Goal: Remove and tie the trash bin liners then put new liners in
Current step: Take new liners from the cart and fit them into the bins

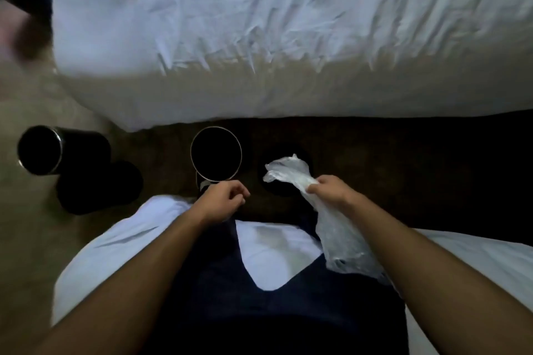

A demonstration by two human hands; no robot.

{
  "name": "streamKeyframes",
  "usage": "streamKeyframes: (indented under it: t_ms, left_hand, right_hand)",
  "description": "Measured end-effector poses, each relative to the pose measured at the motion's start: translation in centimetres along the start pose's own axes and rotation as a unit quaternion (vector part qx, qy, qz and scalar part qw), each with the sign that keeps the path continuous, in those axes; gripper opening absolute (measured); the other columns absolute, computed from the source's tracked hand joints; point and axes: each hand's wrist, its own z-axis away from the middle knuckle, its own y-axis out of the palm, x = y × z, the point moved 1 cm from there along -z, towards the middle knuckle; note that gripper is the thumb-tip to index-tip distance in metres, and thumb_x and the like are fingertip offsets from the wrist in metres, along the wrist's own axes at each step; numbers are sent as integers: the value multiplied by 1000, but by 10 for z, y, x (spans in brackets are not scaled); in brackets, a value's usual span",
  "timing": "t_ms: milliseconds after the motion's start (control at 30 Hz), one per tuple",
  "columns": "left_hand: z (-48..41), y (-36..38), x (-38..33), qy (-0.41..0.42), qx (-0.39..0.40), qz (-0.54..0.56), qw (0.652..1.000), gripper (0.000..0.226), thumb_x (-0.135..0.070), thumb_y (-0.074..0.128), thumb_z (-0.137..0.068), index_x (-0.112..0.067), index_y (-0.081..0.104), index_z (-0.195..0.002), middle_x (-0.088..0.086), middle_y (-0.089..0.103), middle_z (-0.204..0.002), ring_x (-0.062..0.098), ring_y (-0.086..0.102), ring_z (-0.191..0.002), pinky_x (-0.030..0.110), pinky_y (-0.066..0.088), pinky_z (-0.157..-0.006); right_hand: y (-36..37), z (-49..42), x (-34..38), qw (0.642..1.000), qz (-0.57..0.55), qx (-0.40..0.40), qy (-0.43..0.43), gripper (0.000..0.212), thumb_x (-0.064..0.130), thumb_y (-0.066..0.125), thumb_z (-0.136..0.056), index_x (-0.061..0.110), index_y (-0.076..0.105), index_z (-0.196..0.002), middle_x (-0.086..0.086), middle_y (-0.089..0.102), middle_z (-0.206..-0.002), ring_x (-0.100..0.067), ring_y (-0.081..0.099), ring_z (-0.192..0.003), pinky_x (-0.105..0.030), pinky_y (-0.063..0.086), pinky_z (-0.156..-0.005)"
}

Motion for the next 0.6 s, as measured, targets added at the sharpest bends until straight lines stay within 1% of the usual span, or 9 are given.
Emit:
streamKeyframes:
  t_ms: [100, 167, 267, 333, 367, 400, 467, 533, 600]
  left_hand:
    - [-33, 28, 22, 14, -17, 32, 999, 21, -17, 56, -91, -35, 68, -94, -8, 73, -84, 5, 69, -75, 36, 59, -80]
    - [-55, 45, 39, 22, -18, 42, 999, 20, -20, 56, -92, -36, 67, -95, -9, 72, -84, 7, 69, -75, 40, 59, -80]
    - [-89, 72, 69, 47, -33, 44, 997, 16, -25, 56, -95, -34, 68, -101, -8, 71, -87, 12, 69, -78, 43, 58, -80]
    - [-109, 89, 88, 72, -53, 42, 995, 15, -27, 56, -97, -32, 68, -106, -8, 70, -88, 10, 67, -80, 41, 58, -79]
    - [-117, 98, 97, 85, -65, 45, 993, 15, -27, 56, -98, -32, 67, -107, -9, 70, -88, 8, 66, -81, 39, 57, -78]
    - [-123, 107, 105, 97, -75, 55, 991, 16, -27, 55, -99, -33, 67, -107, -10, 70, -90, 6, 66, -82, 35, 57, -77]
    - [-130, 130, 119, 113, -86, 106, 984, 16, -28, 53, -101, -32, 67, -108, -10, 71, -94, 4, 68, -84, 29, 55, -73]
    - [-129, 153, 128, 118, -88, 170, 974, 17, -31, 51, -103, -30, 66, -111, -9, 71, -98, 6, 70, -85, 28, 54, -71]
    - [-124, 173, 125, 116, -51, 195, 973, 28, -48, 50, -101, -31, 61, -121, -7, 69, -106, 11, 71, -89, 33, 59, -75]
  right_hand:
    - [27, -45, -11, 999, -14, 3, 29, 29, 29, 62, -92, 7, 66, -111, -11, 65, -101, -21, 61, -83, -31, 48, -69]
    - [46, -79, -22, 996, -48, -7, 72, 38, 30, 63, -88, 5, 65, -116, -15, 68, -108, -30, 67, -93, -37, 56, -83]
    - [73, -129, -41, 991, -74, -36, 101, 52, 40, 70, -86, 3, 65, -122, -21, 66, -123, -39, 64, -113, -43, 54, -95]
    - [88, -152, -54, 982, -146, -38, 113, 95, 66, 87, -55, 9, 58, -126, -20, 61, -126, -39, 64, -113, -49, 54, -99]
    - [93, -164, -64, 979, -174, -36, 104, 116, 68, 90, -37, 7, 55, -130, -21, 59, -128, -40, 64, -113, -53, 53, -99]
    - [99, -177, -75, 978, -186, -27, 88, 118, 64, 88, -36, 5, 53, -132, -22, 60, -128, -40, 65, -112, -55, 53, -99]
    - [110, -188, -88, 984, -167, -21, 62, 95, 56, 83, -59, 7, 54, -136, -19, 62, -129, -36, 65, -111, -52, 54, -97]
    - [120, -191, -98, 983, -178, -32, 40, 68, 46, 75, -84, 9, 54, -137, -12, 63, -124, -28, 64, -108, -41, 55, -85]
    - [129, -186, -105, 979, -197, -31, 33, 62, 47, 71, -89, 11, 54, -137, -13, 66, -118, -26, 67, -103, -36, 55, -73]
